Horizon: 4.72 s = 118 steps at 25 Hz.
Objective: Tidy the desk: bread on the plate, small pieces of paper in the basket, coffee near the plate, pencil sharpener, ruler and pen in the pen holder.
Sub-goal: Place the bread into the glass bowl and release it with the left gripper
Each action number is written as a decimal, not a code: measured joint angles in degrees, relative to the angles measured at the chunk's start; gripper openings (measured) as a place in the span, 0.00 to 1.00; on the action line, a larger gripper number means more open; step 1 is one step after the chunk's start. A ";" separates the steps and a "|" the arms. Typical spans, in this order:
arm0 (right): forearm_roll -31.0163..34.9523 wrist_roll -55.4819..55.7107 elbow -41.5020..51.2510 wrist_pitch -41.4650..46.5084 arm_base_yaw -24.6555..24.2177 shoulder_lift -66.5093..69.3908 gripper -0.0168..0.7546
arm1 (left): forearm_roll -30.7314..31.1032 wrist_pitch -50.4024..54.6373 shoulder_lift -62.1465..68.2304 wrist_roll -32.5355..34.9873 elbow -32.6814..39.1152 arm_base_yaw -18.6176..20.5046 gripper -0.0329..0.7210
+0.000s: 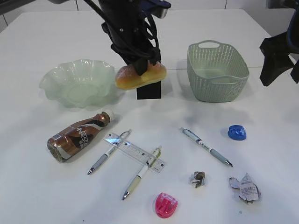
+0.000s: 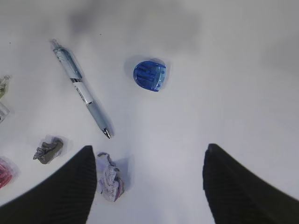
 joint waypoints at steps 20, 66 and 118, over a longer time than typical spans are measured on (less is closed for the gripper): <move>0.00 0.00 0.00 0.00 0.00 0.00 0.74 | 19.49 0.13 -0.82 -8.85 -0.04 7.54 0.32; 3.81 4.55 0.00 0.12 0.00 0.00 0.74 | -7.36 -11.04 11.67 -10.32 -0.04 24.41 0.38; 5.23 5.60 0.00 0.20 0.00 0.00 0.74 | -3.90 -6.91 7.23 -9.47 -0.04 24.41 0.82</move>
